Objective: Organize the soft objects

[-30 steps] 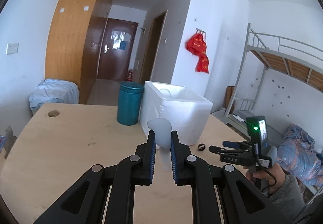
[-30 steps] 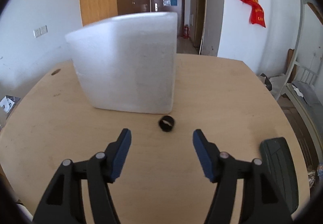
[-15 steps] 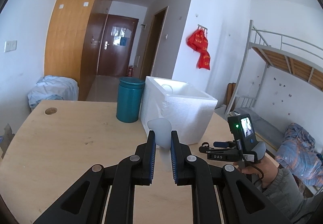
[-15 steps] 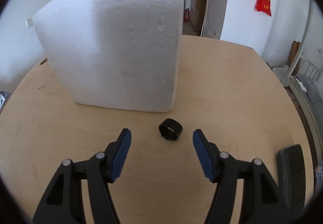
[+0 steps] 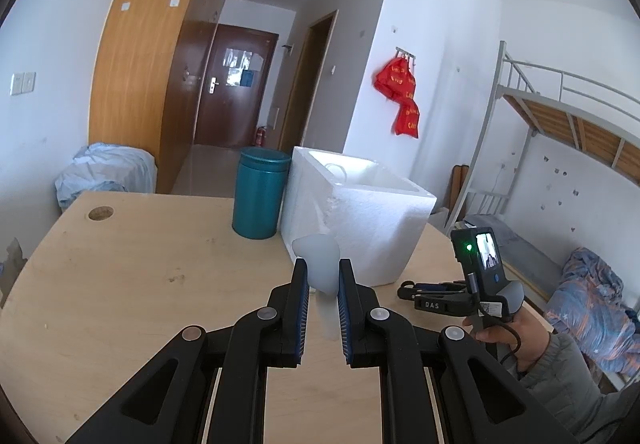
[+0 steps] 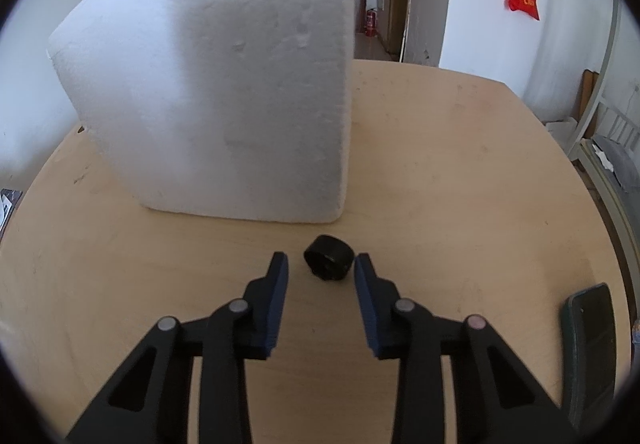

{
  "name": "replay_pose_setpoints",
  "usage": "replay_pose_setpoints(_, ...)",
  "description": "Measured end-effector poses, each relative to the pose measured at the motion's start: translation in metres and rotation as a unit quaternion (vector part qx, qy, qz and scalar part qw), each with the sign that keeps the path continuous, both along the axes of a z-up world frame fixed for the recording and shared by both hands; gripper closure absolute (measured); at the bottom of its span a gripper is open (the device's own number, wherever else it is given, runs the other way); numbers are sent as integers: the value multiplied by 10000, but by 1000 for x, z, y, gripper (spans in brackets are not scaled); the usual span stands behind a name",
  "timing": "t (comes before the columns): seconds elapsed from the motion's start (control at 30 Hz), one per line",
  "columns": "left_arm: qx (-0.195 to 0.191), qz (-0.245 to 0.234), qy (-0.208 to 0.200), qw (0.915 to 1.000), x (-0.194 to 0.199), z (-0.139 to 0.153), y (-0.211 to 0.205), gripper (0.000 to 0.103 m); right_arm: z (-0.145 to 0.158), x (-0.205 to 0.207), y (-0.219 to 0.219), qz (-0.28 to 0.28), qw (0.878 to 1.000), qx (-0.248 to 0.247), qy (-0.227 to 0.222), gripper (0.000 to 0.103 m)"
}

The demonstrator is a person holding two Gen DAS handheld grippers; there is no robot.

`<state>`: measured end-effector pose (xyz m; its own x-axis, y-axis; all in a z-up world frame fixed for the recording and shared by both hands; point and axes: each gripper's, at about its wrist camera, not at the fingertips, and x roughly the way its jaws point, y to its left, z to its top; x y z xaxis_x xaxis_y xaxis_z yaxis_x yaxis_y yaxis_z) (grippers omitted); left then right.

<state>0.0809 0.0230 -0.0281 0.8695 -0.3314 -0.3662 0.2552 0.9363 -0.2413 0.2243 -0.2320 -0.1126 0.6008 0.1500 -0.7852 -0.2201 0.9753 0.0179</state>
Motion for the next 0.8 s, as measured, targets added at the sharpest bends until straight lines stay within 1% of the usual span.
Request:
replay_pose_setpoints(0.17, 5, 30, 2, 10000, -1, 1, -1, 89, -3, 5, 2, 42, 10000, -34, 32, 65)
replay_pose_setpoints(0.2, 2, 40, -1, 10000, -1, 1, 0, 89, -3, 6, 3, 55, 10000, -11, 38, 68)
replay_pose_setpoints(0.23, 0, 42, 8, 10000, -1, 1, 0, 89, -3, 6, 3, 70, 10000, 14, 47, 76)
replay_pose_setpoints(0.37, 12, 34, 44, 10000, -2, 2, 0, 89, 0, 4, 0, 54, 9999, 162, 26, 80)
replay_pose_setpoints(0.47, 1, 13, 50, 10000, -3, 3, -1, 89, 5, -1, -2, 44, 9997, 219, -33, 80)
replay_pose_setpoints(0.57, 29, -5, 10, 10000, -4, 7, -3, 89, 16, -11, -3, 55, 9993, 315, -179, 80)
replay_pose_setpoints(0.8, 68, -88, -126, 9999, -6, 16, -11, 89, 55, -46, 4, 220, 9957, 613, -661, 80)
